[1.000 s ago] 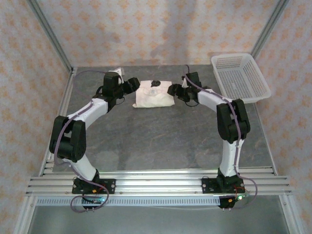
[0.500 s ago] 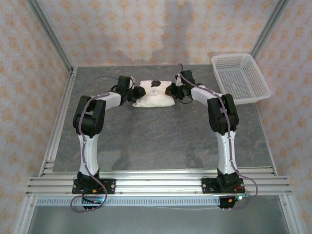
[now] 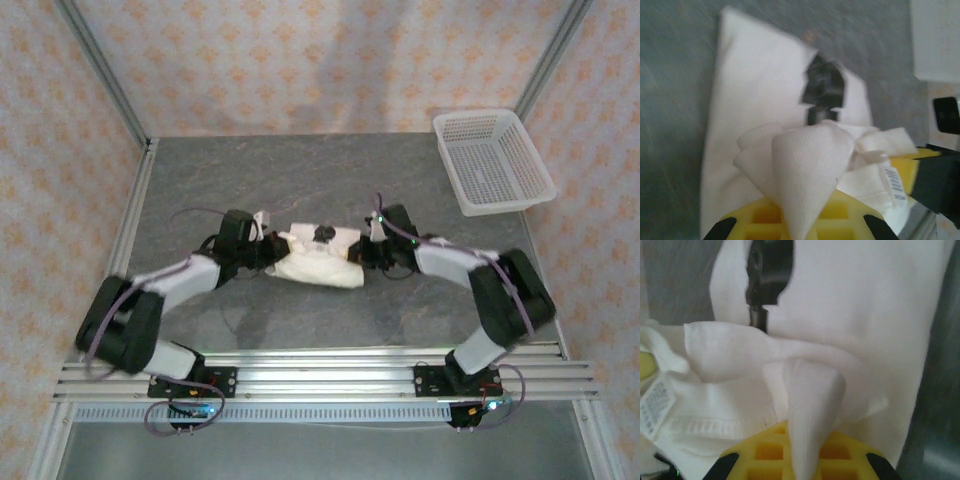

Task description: Fold the inside-out t-shirt

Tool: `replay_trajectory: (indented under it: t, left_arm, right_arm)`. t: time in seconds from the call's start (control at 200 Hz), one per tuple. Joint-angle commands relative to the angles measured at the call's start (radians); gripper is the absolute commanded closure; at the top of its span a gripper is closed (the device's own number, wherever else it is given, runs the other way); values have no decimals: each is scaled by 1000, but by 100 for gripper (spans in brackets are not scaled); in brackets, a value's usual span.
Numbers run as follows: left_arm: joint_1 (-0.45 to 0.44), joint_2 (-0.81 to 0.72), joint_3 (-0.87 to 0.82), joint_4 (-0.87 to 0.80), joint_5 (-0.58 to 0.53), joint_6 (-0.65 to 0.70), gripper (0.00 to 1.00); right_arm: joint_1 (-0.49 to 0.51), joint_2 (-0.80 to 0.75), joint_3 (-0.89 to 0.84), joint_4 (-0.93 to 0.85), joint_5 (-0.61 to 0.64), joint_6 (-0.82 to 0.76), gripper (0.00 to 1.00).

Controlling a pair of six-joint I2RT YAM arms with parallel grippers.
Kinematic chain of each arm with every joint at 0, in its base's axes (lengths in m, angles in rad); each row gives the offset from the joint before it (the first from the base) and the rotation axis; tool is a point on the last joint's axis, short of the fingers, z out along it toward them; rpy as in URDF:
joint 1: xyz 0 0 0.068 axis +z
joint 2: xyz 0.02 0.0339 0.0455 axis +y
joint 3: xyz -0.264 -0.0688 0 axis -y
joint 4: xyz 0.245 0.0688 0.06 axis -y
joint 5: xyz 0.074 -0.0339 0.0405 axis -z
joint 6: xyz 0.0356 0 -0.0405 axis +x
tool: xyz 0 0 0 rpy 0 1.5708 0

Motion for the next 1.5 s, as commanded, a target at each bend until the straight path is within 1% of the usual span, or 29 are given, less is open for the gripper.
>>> replay_trajectory:
  t: [0.0, 0.065, 0.115, 0.16, 0.23, 0.32, 0.385, 0.45, 0.535, 0.605, 0.716, 0.766, 0.821, 0.901, 0.986, 1.091, 1.206, 1.311, 1.421, 1.496]
  left_arm:
    - [-85, -214, -77, -178, -151, -13, 100]
    - [-97, -304, -84, -229, -204, -16, 100]
    - [-98, -334, -70, -248, -253, -1, 100]
    - [-98, -328, -45, -249, -284, 19, 100]
    - [-97, -258, 18, -255, -338, 56, 100]
    - [-95, -130, 90, -223, -430, 75, 100]
    - [-87, -34, 125, -163, -474, 83, 100]
    - [-68, 68, 168, -103, -475, 83, 100]
    - [-48, 200, 240, -71, -474, 78, 100]
    - [-33, 287, 264, -41, -485, 70, 100]
    - [-4, 362, 241, 14, -501, 25, 100]
    - [4, 379, 223, 38, -491, 8, 100]
    - [5, 375, 196, 70, -467, -2, 100]
    - [0, 338, 153, 109, -411, -8, 100]
    - [-21, 239, 115, 103, -408, 2, 100]
    - [-45, 99, 90, 57, -404, -1, 100]
    - [-92, -11, 79, -43, -440, -12, 100]
    - [-121, -38, 42, -122, -482, -70, 100]
    - [-141, -40, -56, -77, -502, -128, 100]
    - [-138, -33, -63, -98, -547, -90, 100]
  right_arm:
    - [56, -198, -93, -5, 136, 49, 100]
    - [66, -290, -101, -35, 188, 60, 100]
    - [67, -336, -85, -54, 241, 58, 100]
    - [66, -351, -60, -55, 280, 47, 100]
    - [65, -326, -4, -61, 353, 24, 100]
    - [51, -209, 55, -31, 436, 7, 100]
    - [25, -111, 108, -9, 437, -5, 100]
    - [4, -2, 176, -11, 462, -23, 100]
    - [-30, 115, 235, 12, 436, -23, 100]
    - [-52, 202, 271, 35, 411, -27, 100]
    - [-70, 319, 338, 28, 364, -59, 100]
    - [-70, 358, 363, 13, 343, -66, 100]
    - [-70, 385, 373, 10, 321, -67, 100]
    - [-70, 375, 359, 30, 286, -59, 98]
    - [-70, 319, 332, 49, 269, -51, 97]
    - [-67, 235, 326, 9, 268, -70, 96]
    - [-61, 171, 301, -29, 253, -79, 96]
    - [-52, 166, 263, -53, 243, -92, 96]
    - [-49, 189, 244, -79, 234, -110, 95]
    - [-50, 208, 240, -71, 244, -114, 95]
